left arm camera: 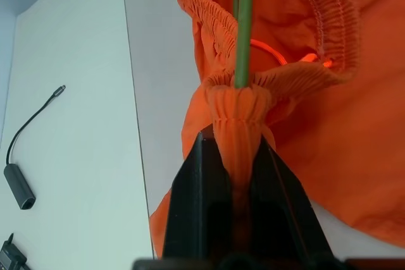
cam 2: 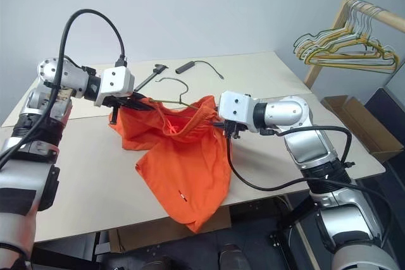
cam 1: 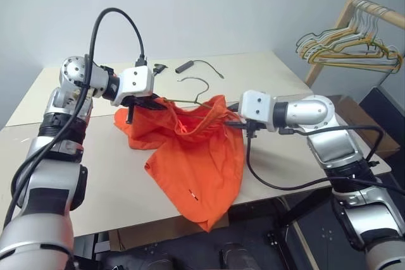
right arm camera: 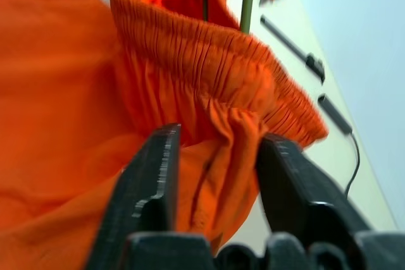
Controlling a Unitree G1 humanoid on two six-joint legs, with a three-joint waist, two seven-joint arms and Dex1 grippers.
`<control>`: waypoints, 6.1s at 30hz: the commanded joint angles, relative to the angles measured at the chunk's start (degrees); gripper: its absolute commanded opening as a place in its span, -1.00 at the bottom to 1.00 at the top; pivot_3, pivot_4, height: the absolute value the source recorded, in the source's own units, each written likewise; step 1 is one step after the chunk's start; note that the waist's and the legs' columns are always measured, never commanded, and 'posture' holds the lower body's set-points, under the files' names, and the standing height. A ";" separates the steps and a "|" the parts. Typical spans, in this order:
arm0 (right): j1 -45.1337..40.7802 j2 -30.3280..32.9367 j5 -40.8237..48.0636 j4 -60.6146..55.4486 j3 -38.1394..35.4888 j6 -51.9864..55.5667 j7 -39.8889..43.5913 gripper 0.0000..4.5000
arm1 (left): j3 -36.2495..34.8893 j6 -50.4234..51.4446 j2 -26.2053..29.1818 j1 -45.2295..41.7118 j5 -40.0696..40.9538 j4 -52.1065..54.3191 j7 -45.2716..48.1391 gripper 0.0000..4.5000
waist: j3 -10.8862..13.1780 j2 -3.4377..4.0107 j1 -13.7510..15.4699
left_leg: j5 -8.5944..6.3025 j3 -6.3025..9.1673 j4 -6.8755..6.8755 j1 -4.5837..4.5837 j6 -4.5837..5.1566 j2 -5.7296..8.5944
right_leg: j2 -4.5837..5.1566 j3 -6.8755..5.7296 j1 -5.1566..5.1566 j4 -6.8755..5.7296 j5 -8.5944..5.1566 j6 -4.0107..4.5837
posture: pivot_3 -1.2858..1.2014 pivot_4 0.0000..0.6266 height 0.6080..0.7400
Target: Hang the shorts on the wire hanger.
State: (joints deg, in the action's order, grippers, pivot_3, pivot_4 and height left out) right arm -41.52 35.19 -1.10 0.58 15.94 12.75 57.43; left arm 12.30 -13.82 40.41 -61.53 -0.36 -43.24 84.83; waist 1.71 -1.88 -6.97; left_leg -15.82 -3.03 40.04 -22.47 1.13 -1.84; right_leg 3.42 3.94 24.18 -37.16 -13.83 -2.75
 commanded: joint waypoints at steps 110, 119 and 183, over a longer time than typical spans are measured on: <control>-32.80 6.85 5.26 58.87 -55.90 25.39 -96.06 -1.00 | -25.72 34.82 -11.29 28.29 47.08 50.52 -25.10 0.98 | -0.51 1.07 -4.75 | -0.04 0.03 -0.49 1.07 0.07 0.12 | 0.06 0.26 -1.15 0.57 0.01 -0.05 | -0.05 -1.00 1.00; -32.45 7.40 9.31 62.24 -54.89 25.39 -97.46 -1.00 | -26.49 35.80 -11.22 28.78 49.83 51.77 -23.80 0.98 | -0.51 1.08 -4.68 | -0.04 -0.01 -0.67 1.12 0.06 0.11 | 0.02 0.34 -1.20 0.79 0.04 -0.06 | -0.04 -1.00 1.00; 11.21 3.85 -4.19 -0.31 -3.46 -0.74 -16.09 0.98 | -28.73 34.35 -0.30 53.85 36.02 57.93 -31.15 1.00 | -0.34 1.09 3.89 | -0.02 -0.06 -1.01 1.20 0.04 0.02 | 0.00 0.22 -1.11 1.02 0.15 -0.09 | 0.09 -1.00 1.00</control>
State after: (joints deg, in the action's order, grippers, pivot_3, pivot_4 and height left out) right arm -29.99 37.91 -5.47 2.64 12.96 12.95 40.16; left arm -14.56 21.65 39.56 -7.87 35.32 12.27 53.57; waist 1.37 -0.79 -3.08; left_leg -15.84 -3.11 39.03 -21.27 1.18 -1.82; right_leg 3.42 4.16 23.07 -36.14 -13.68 -2.83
